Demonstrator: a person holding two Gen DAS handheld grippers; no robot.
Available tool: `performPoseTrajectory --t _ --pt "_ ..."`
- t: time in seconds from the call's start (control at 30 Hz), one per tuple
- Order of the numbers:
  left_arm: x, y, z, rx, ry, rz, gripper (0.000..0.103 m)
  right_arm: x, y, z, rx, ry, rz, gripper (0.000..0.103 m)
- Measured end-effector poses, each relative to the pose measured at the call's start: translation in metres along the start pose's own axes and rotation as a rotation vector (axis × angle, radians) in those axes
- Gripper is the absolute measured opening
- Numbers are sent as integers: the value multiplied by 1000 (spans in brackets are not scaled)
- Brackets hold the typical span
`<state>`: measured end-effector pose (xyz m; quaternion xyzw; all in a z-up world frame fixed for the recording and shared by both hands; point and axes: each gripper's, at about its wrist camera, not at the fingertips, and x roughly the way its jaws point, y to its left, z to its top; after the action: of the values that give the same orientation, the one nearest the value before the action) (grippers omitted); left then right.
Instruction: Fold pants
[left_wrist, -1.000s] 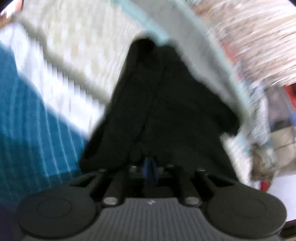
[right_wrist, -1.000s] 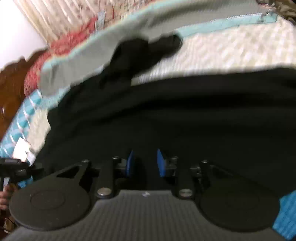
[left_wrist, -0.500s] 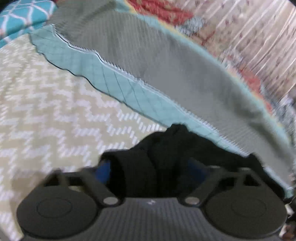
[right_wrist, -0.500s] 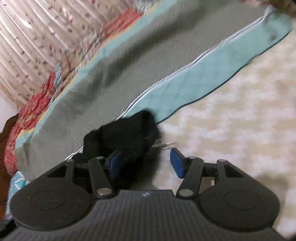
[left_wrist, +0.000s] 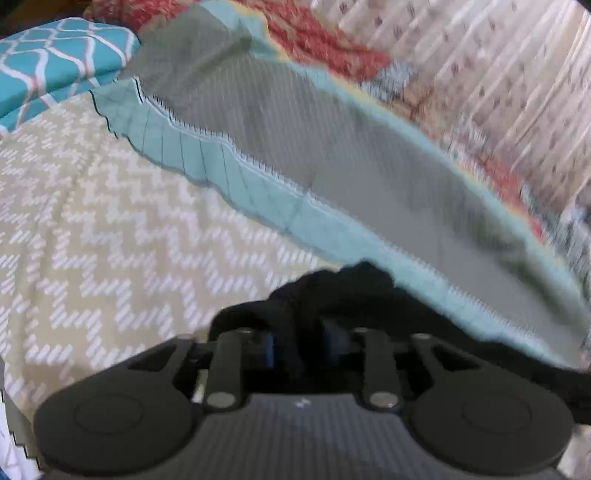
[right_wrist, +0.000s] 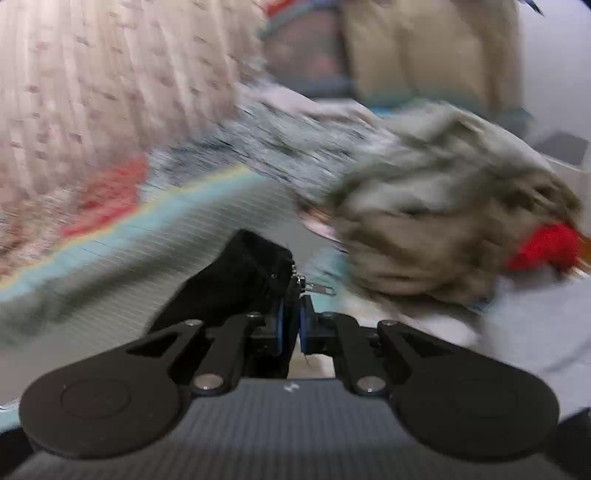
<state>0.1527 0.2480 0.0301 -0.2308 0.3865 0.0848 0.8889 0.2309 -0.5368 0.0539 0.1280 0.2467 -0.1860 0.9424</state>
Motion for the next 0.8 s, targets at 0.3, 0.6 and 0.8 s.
performPoseTrajectory --t 0.3,0.6,0.8 --pt "-16 1 32 -71 -109 -27 89 -5 -17 -36 65 42 -88 51" --pt "75 -41 57 149 80 -75 100 53 26 -16 -47 91 12 78" --pt "93 -83 21 406 107 43 24 94 20 -2 -15 202 -1 79"
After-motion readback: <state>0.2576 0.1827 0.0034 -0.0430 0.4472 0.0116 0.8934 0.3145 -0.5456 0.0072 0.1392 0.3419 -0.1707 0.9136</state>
